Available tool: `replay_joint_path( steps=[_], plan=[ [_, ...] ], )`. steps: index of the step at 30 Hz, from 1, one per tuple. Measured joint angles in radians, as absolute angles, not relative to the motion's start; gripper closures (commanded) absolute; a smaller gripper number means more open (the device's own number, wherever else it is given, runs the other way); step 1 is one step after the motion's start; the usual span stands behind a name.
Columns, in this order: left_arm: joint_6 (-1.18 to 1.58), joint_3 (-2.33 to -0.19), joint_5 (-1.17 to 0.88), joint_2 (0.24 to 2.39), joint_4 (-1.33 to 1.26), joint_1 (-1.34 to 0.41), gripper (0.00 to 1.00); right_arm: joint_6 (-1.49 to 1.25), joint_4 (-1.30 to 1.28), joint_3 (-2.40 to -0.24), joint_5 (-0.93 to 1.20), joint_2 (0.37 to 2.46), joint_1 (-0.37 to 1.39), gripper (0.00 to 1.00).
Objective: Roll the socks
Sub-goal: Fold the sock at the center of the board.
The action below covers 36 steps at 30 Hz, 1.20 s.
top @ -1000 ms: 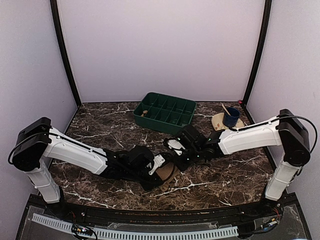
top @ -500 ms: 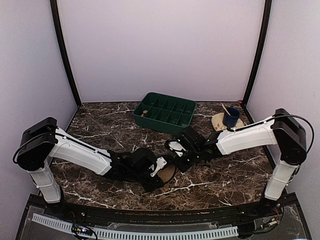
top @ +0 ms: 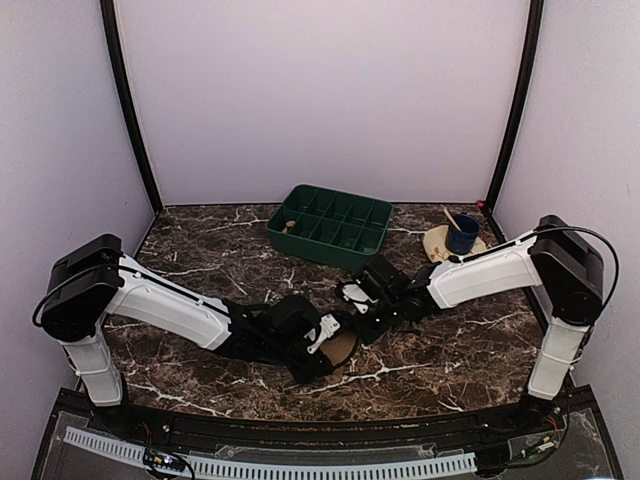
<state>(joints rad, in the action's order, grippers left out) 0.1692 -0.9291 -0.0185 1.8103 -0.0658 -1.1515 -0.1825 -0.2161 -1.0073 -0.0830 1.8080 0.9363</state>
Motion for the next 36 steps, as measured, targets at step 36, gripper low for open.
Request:
replay_joint_path(
  steps=[36],
  plan=[
    [0.229,-0.979,0.019,1.853,-0.055,-1.17,0.56,-0.477,-0.013,-0.809,-0.126,1.534,0.902,0.78]
  ],
)
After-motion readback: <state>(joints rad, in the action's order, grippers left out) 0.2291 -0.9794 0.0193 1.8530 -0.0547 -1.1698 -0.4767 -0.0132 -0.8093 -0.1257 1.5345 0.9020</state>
